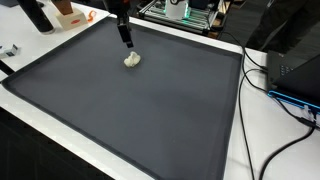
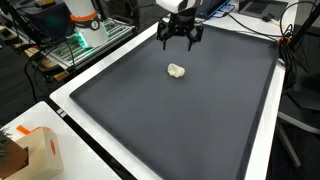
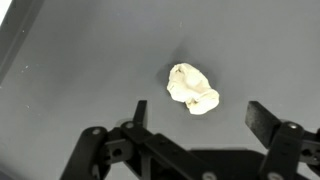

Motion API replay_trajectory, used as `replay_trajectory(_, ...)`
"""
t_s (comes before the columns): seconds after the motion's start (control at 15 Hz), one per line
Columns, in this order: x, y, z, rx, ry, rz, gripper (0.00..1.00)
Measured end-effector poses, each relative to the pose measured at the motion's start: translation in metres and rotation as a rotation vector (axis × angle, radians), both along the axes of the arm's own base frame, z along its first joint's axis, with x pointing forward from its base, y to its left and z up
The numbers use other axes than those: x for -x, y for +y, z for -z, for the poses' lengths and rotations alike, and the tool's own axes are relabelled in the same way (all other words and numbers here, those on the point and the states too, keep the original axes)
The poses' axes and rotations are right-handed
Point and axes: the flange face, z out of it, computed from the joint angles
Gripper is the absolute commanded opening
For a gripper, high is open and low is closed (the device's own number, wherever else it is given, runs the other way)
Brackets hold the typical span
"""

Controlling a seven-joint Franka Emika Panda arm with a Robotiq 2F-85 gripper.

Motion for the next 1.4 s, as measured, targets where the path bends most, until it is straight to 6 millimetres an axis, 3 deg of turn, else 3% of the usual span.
replay_trajectory(0.67, -0.002, -0.014, 0.063, -0.018, -0.024, 0.105, 1.0)
replay_trajectory(1.4, -0.001, -0.015, 0.087, -0.037, -0.008, 0.164, 1.0)
